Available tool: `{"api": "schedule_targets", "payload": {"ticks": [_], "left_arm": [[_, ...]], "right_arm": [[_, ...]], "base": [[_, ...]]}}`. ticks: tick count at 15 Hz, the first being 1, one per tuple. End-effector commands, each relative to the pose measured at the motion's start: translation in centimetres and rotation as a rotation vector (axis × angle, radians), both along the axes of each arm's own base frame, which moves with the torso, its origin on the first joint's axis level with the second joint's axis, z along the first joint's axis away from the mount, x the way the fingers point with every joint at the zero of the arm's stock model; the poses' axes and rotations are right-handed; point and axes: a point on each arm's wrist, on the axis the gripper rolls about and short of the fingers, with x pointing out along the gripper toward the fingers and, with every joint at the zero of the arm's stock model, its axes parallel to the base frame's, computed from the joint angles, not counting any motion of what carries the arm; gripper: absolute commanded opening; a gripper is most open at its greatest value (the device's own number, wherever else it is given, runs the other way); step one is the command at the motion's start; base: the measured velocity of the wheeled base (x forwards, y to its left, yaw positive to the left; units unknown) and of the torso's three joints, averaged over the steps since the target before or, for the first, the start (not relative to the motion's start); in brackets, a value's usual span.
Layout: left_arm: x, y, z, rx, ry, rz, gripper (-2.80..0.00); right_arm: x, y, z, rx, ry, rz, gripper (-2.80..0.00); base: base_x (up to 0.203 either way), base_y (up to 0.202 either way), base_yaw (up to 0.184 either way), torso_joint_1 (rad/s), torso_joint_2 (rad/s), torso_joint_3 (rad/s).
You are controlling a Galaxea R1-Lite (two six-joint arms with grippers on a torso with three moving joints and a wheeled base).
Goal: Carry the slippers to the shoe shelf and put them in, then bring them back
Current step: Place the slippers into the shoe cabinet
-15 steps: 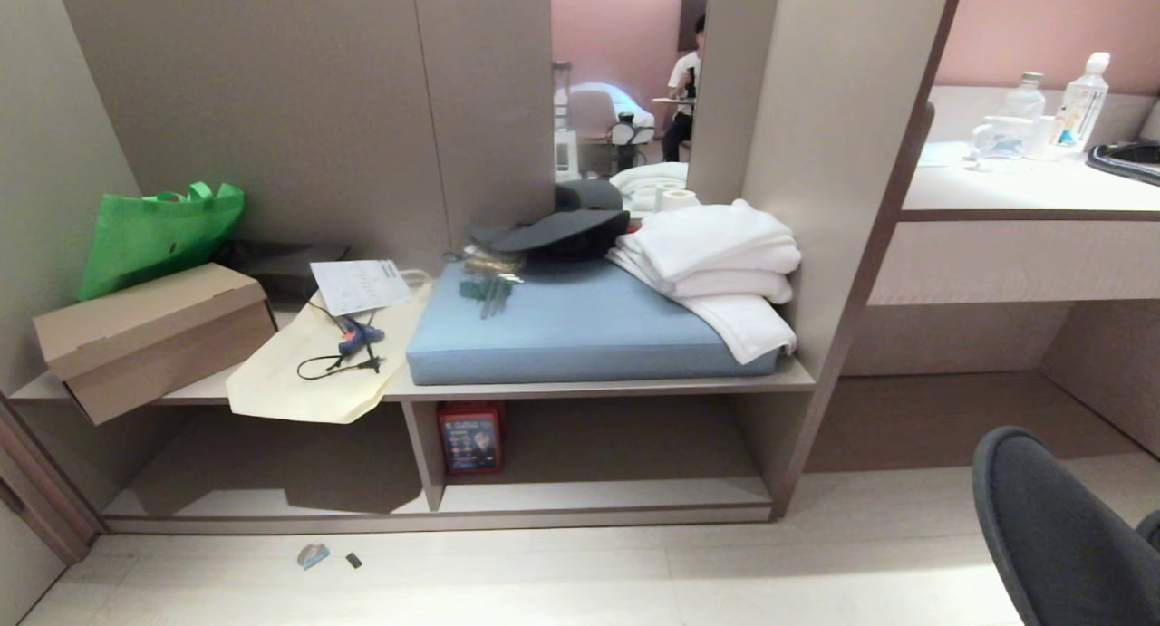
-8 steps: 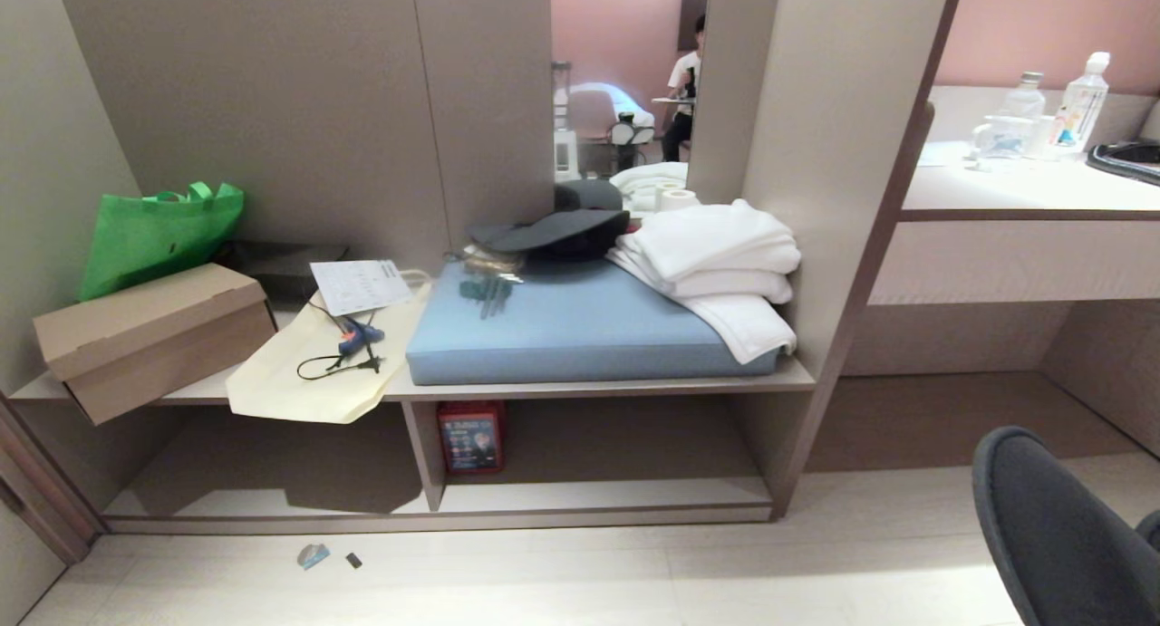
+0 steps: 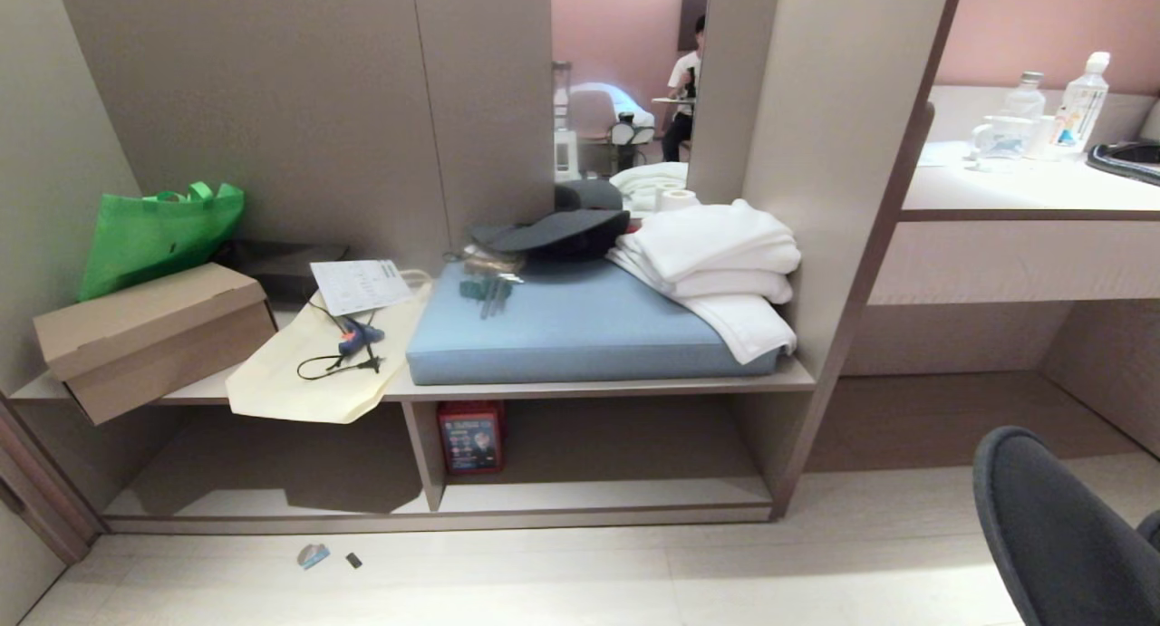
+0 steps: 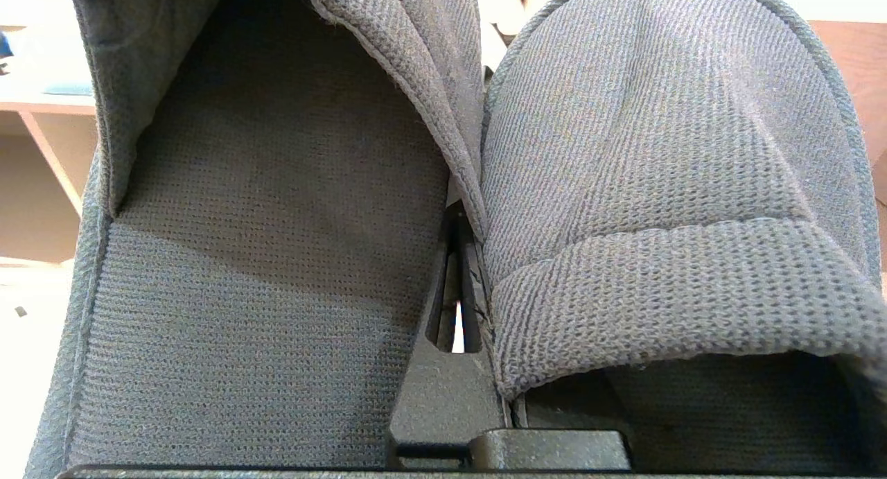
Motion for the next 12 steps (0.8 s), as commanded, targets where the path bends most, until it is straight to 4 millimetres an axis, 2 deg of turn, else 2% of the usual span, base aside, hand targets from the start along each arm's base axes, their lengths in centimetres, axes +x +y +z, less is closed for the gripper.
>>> {"api": "schedule_targets", "payload": {"ticks": [1, 12], "left_arm": [[0.01, 0.0, 0.01, 0.0, 0.0, 0.001, -2.8], [0.01, 0.0, 0.01, 0.0, 0.0, 0.001, -2.8]], "right_arm": [[0.0, 0.0, 0.01, 0.0, -0.001, 0.001, -2.8], [0.01, 0.0, 0.01, 0.0, 0.001, 0.0, -2.8]], "base": [[0.0, 0.0, 0.0, 0.0, 0.0, 0.0], [0.0, 0.0, 0.0, 0.0, 0.0, 0.0]]}}
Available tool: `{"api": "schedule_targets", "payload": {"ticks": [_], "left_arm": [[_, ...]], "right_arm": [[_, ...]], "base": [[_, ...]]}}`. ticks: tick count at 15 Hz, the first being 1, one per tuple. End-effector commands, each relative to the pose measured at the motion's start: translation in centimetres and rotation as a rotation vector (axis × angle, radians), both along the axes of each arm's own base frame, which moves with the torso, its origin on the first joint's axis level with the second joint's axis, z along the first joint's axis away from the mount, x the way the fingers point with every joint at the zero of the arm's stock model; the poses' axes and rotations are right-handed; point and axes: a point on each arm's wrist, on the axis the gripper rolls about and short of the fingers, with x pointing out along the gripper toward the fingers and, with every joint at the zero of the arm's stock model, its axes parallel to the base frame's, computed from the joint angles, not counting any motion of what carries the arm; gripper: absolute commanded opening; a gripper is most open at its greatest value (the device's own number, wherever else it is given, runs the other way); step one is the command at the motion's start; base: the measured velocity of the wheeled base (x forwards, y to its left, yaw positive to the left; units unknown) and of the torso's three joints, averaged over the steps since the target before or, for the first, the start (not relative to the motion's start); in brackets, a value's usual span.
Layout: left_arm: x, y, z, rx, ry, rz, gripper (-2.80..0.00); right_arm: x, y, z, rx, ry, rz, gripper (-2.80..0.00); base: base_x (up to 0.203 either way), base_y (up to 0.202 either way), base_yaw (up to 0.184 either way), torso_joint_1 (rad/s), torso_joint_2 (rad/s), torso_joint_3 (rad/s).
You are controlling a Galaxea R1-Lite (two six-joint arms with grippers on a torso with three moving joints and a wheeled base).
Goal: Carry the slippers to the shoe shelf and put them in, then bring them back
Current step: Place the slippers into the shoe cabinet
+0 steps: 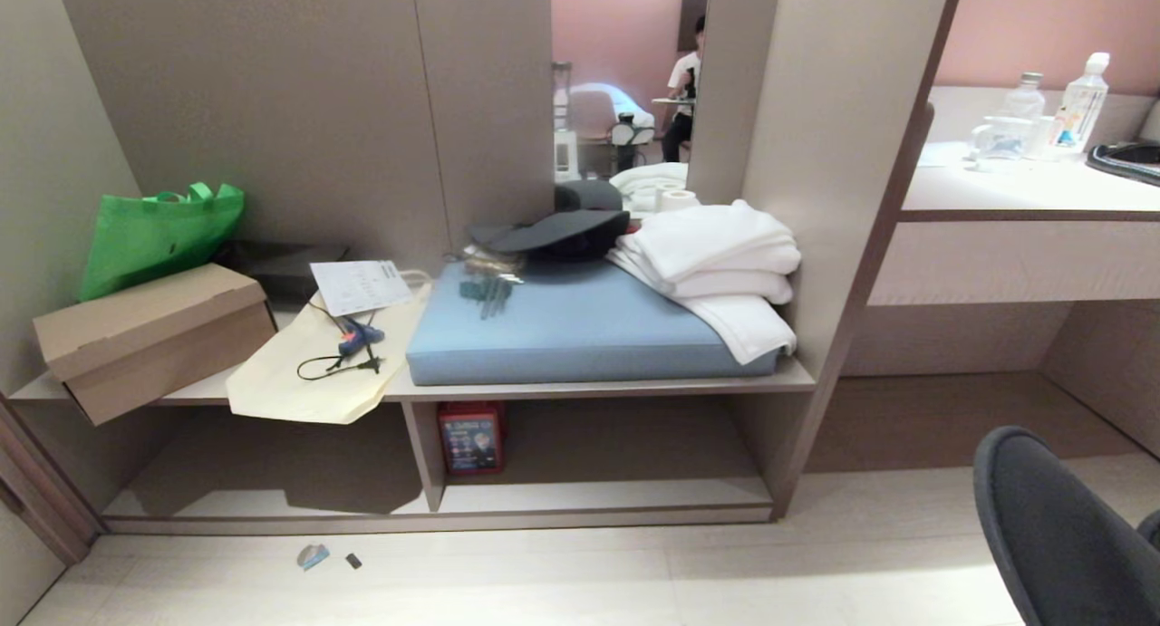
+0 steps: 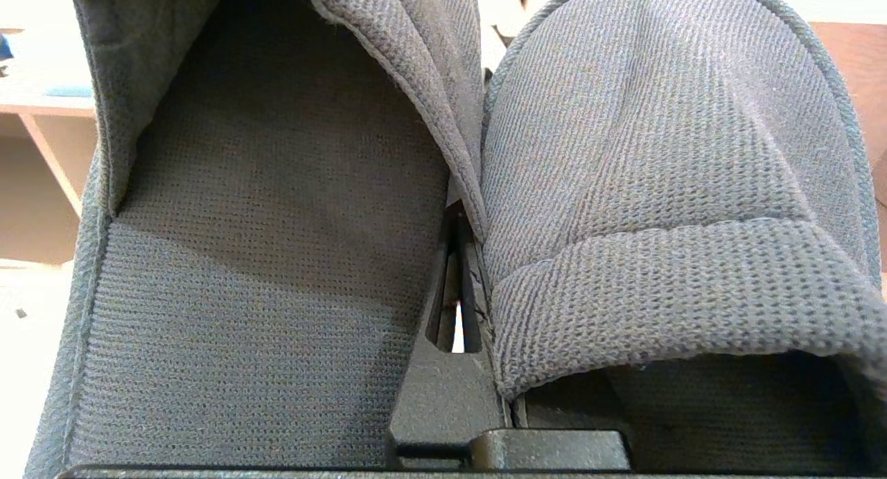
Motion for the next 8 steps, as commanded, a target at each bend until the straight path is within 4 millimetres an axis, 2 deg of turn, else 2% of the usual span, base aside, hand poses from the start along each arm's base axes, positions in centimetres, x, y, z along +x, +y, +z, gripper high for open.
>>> {"api": "schedule_targets", "payload": {"ticks": [1, 5, 8], "left_arm": [[0.01, 0.0, 0.01, 0.0, 0.0, 0.001, -2.8], [0.01, 0.0, 0.01, 0.0, 0.0, 0.001, -2.8], [0.01, 0.0, 0.01, 0.0, 0.0, 0.001, -2.8]], "right_arm": [[0.0, 0.0, 0.0, 0.0, 0.0, -0.001, -2.8], [0.01, 0.0, 0.0, -0.002, 0.001, 0.001, -2.8], [0.01, 0.0, 0.0, -0.002, 0.001, -0.001, -2.8]], "base": [[0.068, 0.0, 0.003, -0.005, 0.0, -0.001], [0.179, 0.0, -0.001, 0.006, 0.0, 0.003], [0.021, 0.0, 0.001, 0.002, 0.0, 0.0]]}}
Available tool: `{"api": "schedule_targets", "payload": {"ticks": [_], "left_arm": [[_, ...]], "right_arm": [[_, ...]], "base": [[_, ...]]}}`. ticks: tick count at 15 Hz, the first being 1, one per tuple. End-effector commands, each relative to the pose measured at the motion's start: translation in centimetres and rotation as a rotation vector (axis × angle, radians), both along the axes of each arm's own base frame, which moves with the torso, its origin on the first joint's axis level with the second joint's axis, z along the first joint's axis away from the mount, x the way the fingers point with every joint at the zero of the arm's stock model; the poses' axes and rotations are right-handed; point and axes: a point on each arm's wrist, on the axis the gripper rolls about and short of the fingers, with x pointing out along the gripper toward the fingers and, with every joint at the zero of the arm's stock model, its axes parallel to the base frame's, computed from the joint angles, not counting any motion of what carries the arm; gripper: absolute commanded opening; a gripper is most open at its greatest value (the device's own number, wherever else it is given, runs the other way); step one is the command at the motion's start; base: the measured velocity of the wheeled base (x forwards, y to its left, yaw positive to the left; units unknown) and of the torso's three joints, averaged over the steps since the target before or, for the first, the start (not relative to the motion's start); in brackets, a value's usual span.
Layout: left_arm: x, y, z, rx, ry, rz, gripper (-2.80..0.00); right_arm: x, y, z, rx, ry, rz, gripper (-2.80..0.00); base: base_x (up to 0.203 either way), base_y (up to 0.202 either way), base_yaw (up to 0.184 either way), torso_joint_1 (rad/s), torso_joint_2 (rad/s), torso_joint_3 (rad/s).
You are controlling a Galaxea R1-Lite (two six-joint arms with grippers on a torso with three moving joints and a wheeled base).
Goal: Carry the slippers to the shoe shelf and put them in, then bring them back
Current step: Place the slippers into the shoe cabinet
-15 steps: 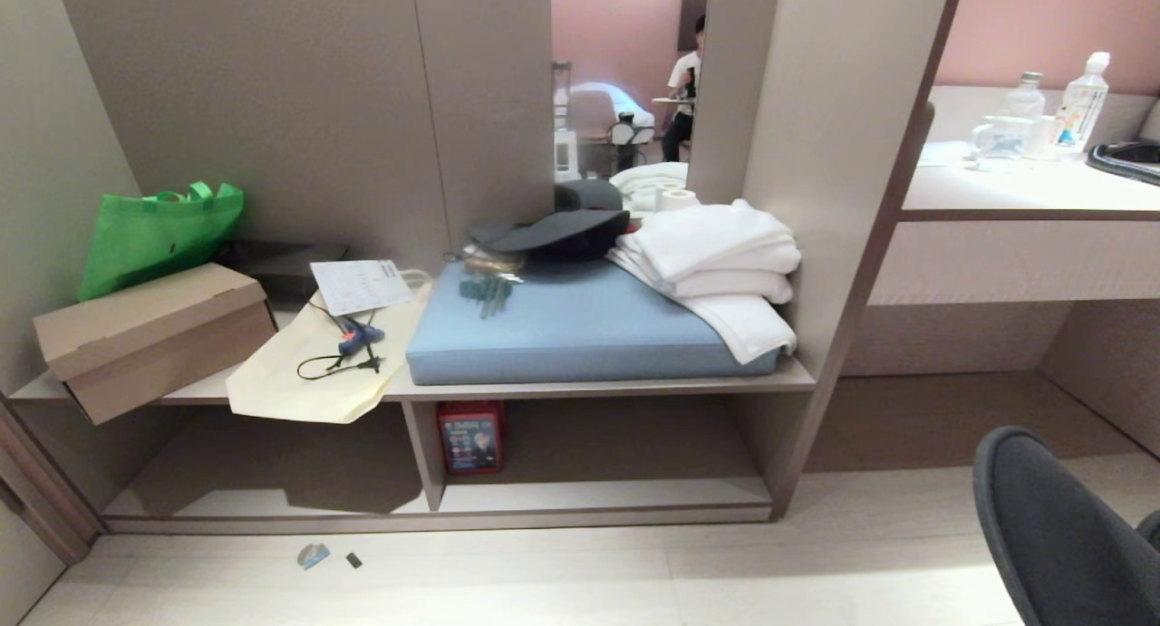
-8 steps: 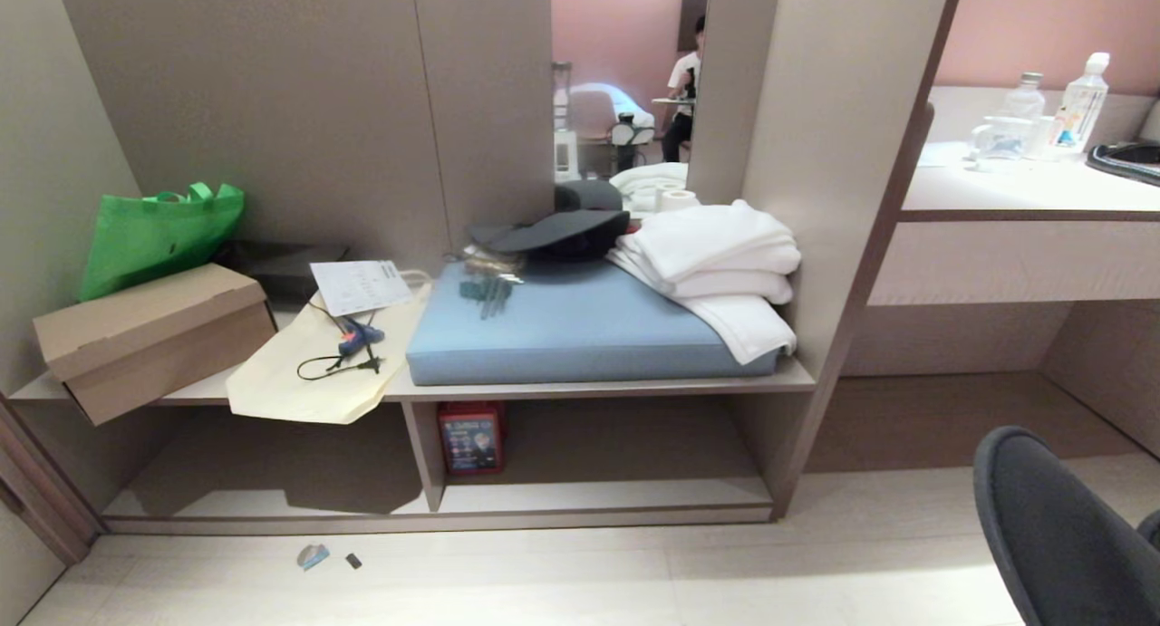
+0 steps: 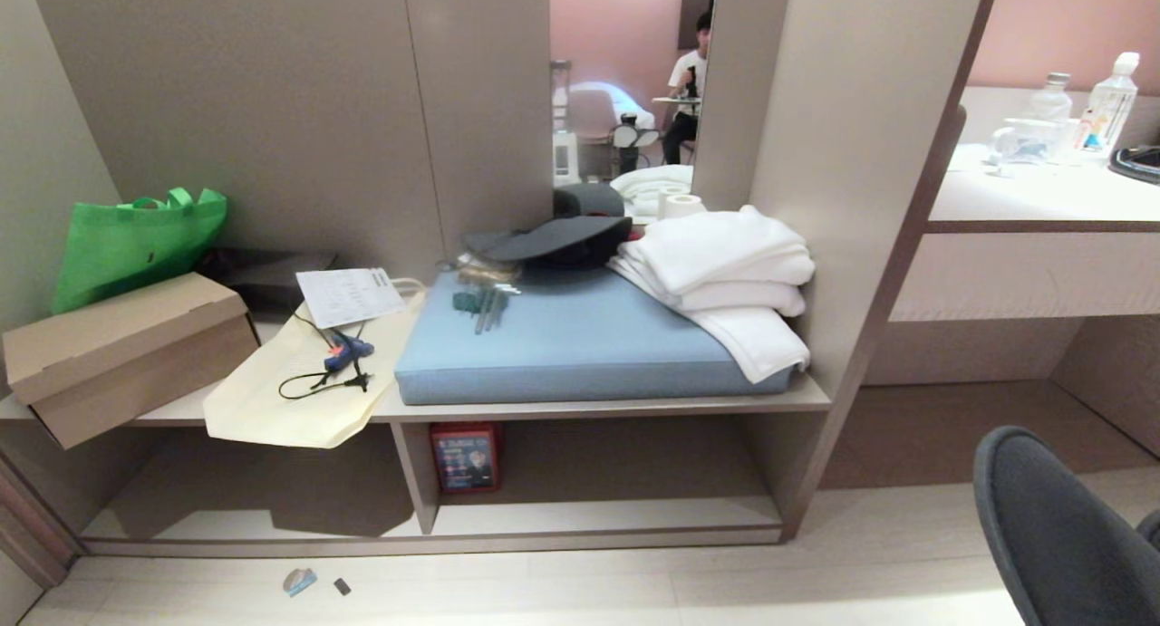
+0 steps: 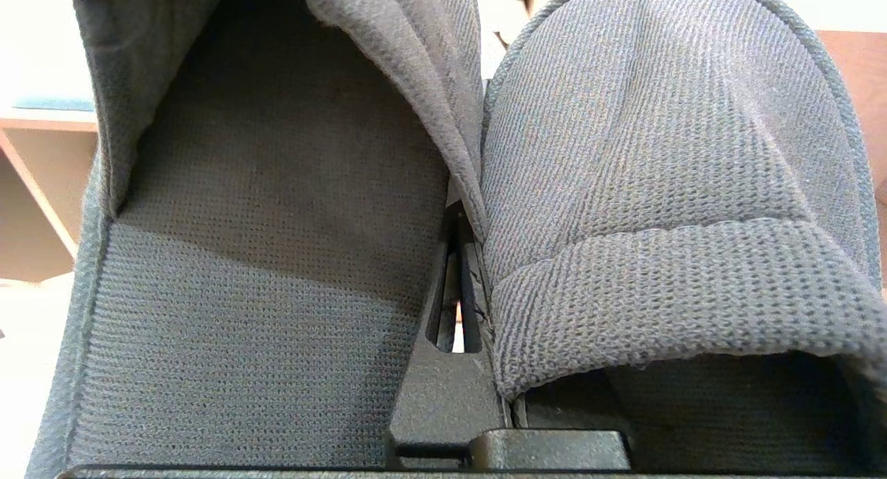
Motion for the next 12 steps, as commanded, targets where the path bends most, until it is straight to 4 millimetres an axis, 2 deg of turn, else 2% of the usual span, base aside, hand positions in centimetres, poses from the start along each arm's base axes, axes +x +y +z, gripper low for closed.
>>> {"api": "schedule_targets", "payload": {"ticks": [1, 4, 12], "left_arm": [[0.01, 0.0, 0.01, 0.0, 0.0, 0.001, -2.8], [0.01, 0.0, 0.01, -0.004, 0.0, 0.001, -2.8], [0.01, 0.0, 0.01, -0.004, 0.0, 0.001, -2.8]], "right_arm": [[0.01, 0.0, 0.0, 0.001, 0.001, 0.001, -2.8], [0.01, 0.0, 0.0, 0.001, 0.001, 0.001, -2.8], [0.01, 0.0, 0.0, 0.001, 0.001, 0.001, -2.8]], "base": [[0.0, 0.0, 0.0, 0.0, 0.0, 0.0], [0.0, 0.0, 0.0, -0.002, 0.0, -0.065], [0.0, 0.0, 0.0, 0.002, 0.0, -0.198]]}}
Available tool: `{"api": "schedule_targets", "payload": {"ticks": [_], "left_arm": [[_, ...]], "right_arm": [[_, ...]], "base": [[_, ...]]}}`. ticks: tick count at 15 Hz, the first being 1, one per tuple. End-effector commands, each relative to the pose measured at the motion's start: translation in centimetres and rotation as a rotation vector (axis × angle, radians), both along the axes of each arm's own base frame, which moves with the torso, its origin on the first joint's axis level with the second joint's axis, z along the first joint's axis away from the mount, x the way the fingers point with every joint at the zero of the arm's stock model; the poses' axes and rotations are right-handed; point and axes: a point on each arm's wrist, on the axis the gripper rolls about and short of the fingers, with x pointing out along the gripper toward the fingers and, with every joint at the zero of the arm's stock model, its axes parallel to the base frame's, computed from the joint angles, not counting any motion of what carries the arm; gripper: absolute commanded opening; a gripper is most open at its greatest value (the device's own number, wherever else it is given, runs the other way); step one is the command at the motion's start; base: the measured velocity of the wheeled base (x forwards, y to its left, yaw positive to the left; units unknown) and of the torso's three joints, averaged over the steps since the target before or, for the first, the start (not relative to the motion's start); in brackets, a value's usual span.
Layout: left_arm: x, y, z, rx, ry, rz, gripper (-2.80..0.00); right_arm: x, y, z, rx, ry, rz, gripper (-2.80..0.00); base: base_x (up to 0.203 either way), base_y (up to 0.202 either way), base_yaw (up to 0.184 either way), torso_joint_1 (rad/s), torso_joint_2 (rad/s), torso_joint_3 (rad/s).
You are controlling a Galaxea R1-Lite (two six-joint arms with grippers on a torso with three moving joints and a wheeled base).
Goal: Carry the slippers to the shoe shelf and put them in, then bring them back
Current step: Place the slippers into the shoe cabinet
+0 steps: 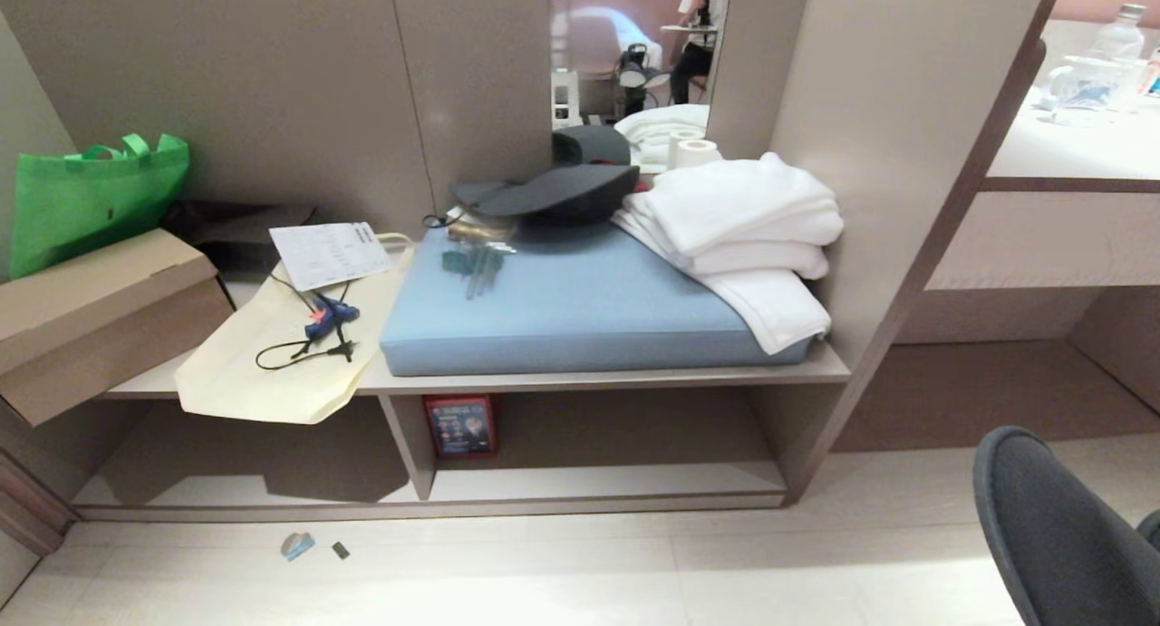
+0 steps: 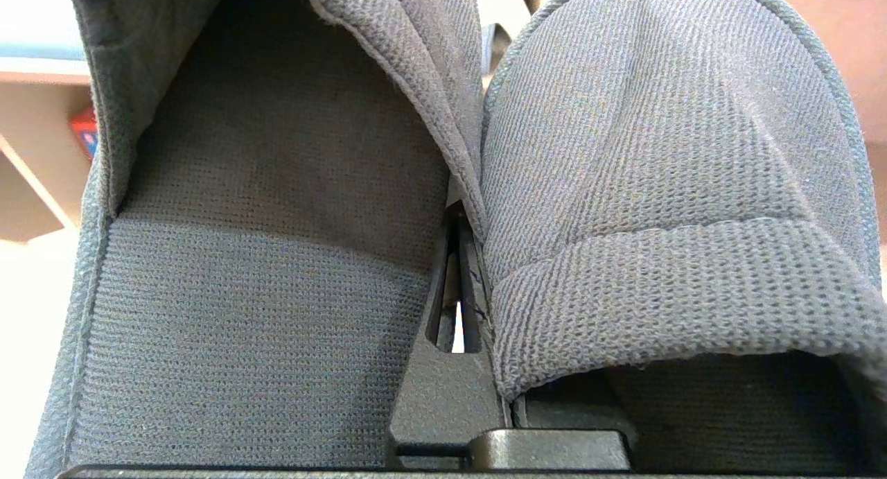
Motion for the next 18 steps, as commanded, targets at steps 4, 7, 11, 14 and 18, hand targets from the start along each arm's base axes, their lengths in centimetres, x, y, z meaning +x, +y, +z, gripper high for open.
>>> {"api": "schedule_targets", "payload": {"ticks": [4, 7, 11, 14, 18], "left_arm": [[0.01, 0.0, 0.01, 0.0, 0.0, 0.001, -2.8], [0.01, 0.0, 0.01, 0.0, 0.0, 0.001, -2.8], [0.01, 0.0, 0.01, 0.0, 0.0, 0.001, -2.8], [0.01, 0.0, 0.01, 0.0, 0.0, 0.001, -2.8], [0.01, 0.0, 0.01, 0.0, 0.0, 0.001, -2.8]], "right_arm": [[0.01, 0.0, 0.0, -0.002, 0.001, 0.001, -2.8], [0.01, 0.0, 0.0, -0.002, 0.001, 0.0, -2.8], [0.0, 0.0, 0.0, -0.002, 0.0, 0.0, -2.8], [0.0, 0.0, 0.0, -0.002, 0.0, -0.001, -2.8], [0.01, 0.0, 0.0, -0.002, 0.001, 0.001, -2.8]], "base": [[0.0, 0.0, 0.0, 0.005, 0.0, -0.199], [0.0, 0.0, 0.0, 0.003, 0.0, -0.201], [0.0, 0.0, 0.0, 0.007, 0.0, -0.199], [0.0, 0.0, 0.0, 0.006, 0.0, -0.202], [0.0, 0.0, 0.0, -0.001, 0.0, -0.2]]}}
